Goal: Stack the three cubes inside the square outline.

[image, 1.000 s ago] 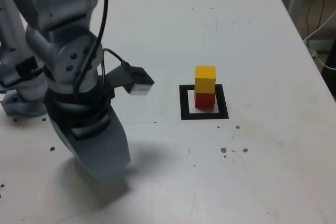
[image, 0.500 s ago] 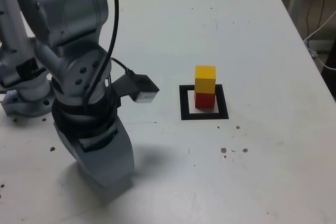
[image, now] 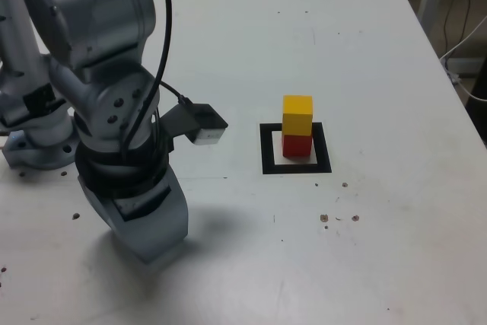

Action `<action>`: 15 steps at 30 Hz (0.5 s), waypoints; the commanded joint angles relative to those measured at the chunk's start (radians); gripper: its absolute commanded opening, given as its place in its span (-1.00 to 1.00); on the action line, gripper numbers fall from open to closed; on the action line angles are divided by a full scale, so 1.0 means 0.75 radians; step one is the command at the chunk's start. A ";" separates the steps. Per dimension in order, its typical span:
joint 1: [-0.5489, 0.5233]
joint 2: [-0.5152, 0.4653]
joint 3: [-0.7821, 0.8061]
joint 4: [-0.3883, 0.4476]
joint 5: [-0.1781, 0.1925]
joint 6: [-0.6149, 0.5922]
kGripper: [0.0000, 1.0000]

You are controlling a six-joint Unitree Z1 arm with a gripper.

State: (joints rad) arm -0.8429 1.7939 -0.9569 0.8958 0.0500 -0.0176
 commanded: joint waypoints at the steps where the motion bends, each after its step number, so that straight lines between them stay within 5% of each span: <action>1: -0.001 -0.010 -0.002 0.004 0.000 -0.003 -0.61; 7: -0.001 -0.022 -0.058 0.077 0.011 -0.014 -0.62; 15: 0.087 -0.053 -0.335 0.411 0.055 -0.100 -0.61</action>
State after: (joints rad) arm -0.7990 1.7624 -1.1725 1.1382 0.0892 -0.0793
